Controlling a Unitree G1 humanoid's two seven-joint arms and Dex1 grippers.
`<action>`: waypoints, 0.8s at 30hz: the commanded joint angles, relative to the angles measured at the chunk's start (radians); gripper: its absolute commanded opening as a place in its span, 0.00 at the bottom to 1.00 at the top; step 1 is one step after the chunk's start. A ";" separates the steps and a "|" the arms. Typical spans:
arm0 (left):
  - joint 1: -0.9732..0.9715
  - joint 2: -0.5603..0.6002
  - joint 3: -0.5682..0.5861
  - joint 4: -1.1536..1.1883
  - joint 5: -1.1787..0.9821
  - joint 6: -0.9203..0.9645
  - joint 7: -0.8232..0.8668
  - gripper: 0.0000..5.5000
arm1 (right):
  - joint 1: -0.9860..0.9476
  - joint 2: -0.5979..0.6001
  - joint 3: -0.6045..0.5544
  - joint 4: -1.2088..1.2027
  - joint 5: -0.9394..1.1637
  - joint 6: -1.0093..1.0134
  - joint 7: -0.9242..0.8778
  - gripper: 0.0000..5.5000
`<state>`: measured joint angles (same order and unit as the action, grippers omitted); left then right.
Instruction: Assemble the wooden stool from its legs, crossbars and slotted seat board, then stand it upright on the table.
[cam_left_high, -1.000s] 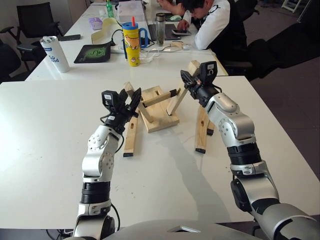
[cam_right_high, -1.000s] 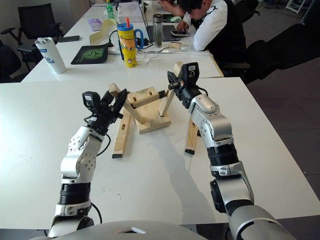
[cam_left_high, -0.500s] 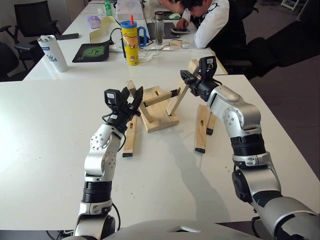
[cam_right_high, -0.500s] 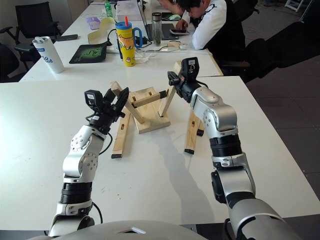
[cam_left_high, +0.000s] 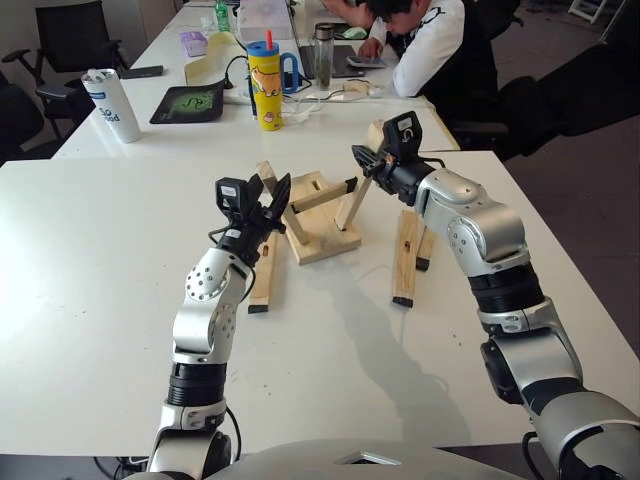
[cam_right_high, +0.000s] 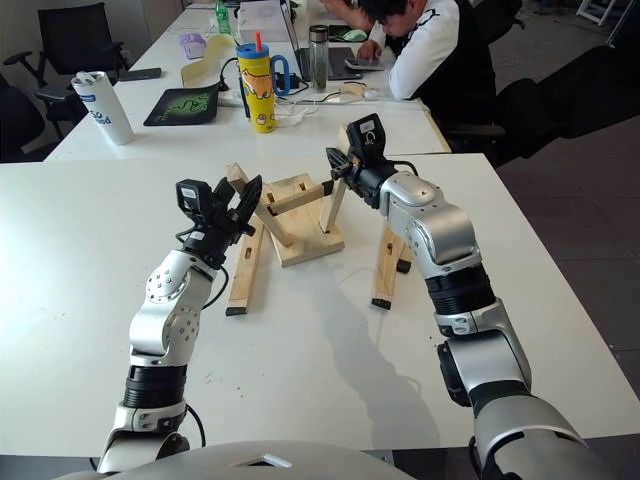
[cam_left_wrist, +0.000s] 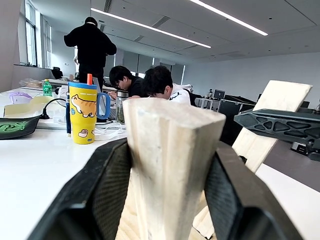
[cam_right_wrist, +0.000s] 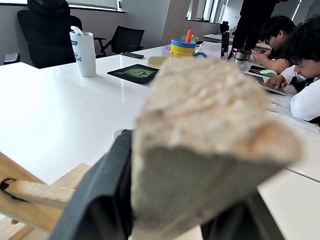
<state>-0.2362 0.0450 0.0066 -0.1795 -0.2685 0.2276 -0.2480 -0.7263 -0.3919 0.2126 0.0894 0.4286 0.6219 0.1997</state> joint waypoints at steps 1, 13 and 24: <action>-0.082 -0.002 -0.026 -0.076 0.012 0.006 0.012 0.38 | 0.181 -0.073 0.256 0.060 -0.155 0.145 0.123 0.23; -0.166 0.000 -0.038 -0.070 0.028 0.044 0.027 0.38 | 0.187 0.115 -0.072 0.129 0.065 0.224 -0.004 0.39; -0.145 0.014 -0.037 -0.045 0.032 0.037 0.012 0.38 | 0.172 0.179 -0.167 0.088 0.031 0.140 -0.033 0.41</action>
<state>-0.3574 0.0588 -0.0186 -0.2032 -0.2257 0.2963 -0.2064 -0.6150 -0.2375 0.0239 0.1351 0.4968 0.7151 0.1867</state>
